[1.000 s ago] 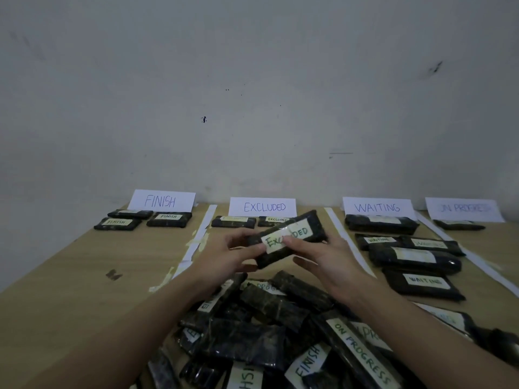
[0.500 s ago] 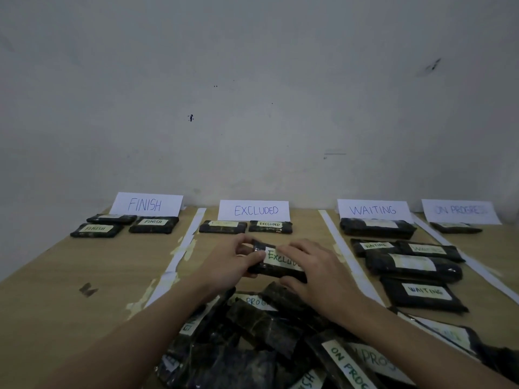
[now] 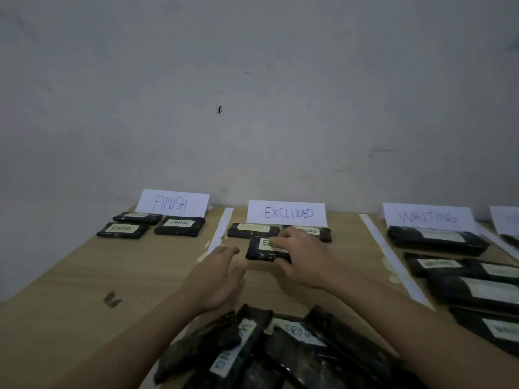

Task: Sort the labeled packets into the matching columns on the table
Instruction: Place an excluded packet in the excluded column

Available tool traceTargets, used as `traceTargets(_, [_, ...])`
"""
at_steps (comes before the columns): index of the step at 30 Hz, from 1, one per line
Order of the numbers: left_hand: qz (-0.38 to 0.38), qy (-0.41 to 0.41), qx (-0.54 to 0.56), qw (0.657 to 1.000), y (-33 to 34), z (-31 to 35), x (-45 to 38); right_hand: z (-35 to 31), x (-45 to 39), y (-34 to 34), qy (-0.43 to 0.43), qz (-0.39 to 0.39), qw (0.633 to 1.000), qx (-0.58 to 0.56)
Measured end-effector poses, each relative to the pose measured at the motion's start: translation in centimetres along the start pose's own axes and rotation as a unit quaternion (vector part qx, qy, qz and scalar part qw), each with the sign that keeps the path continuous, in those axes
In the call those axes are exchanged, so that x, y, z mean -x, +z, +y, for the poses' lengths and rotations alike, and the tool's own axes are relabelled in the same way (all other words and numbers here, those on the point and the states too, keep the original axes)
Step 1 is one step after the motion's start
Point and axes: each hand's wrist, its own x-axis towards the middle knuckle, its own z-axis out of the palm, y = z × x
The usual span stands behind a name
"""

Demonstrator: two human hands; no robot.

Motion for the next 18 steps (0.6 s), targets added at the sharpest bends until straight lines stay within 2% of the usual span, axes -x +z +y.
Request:
traceTargets(4, [-0.011, -0.007, -0.039, 0.999, -1.0, -2.4, 0.5, -1.4, -3.8, 2.6, 0.001, -0.03, 0.999, 0.02])
traceTargets(13, [-0.003, 0.008, -0.036, 0.999, -1.8, -3.6, 1.2, -2.8, -6.6, 4.9, 0.031, -0.076, 0.995, 0.052])
traceTargets(18, [-0.009, 0.038, -0.03, 0.999, -2.3, -3.8, 2.1, -3.7, -4.9, 2.7, -0.025, -0.059, 0.998, 0.003])
